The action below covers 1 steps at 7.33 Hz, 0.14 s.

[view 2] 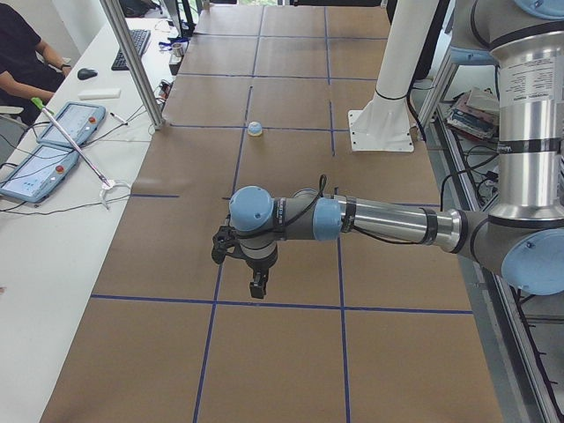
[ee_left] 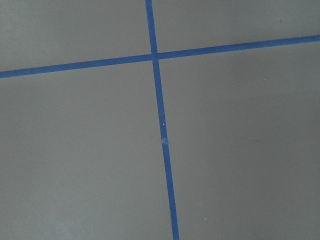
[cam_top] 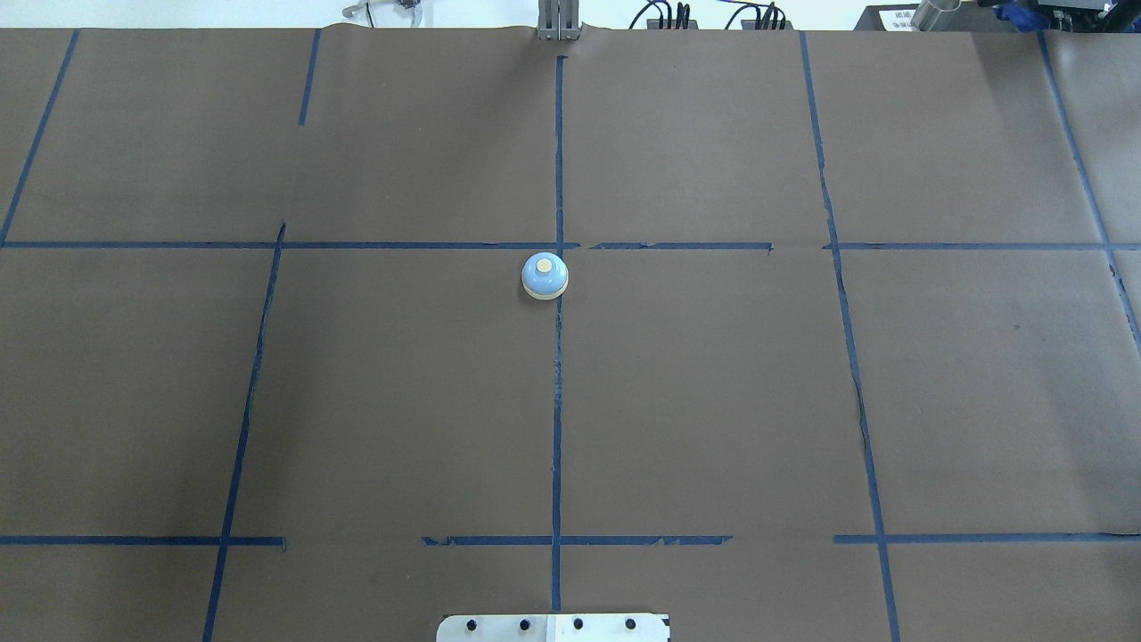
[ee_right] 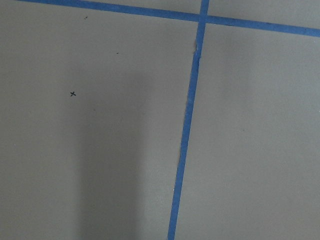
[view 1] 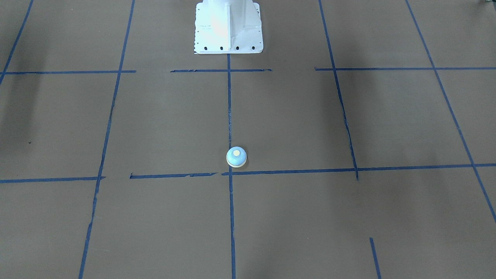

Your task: Place and press bell with both arms

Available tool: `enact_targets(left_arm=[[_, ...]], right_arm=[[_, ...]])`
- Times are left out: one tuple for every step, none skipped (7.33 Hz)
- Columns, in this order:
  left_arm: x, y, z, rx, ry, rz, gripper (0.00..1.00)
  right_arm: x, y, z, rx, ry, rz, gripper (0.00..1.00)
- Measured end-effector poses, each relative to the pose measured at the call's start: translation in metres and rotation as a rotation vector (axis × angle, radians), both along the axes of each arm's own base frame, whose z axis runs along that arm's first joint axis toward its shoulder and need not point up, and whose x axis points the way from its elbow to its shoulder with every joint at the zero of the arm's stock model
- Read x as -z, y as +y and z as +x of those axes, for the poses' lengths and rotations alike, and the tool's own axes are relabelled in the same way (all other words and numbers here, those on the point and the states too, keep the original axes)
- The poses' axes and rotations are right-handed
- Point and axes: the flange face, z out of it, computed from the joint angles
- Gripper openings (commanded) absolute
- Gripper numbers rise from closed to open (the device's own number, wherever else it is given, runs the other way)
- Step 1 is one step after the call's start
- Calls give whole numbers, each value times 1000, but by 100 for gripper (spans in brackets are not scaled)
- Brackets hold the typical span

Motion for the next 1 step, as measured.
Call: enact_targets(left_arm=[[2,0,0,0,0,4,100]], right_arm=[[-1,0,0,-1,0,-3,100]])
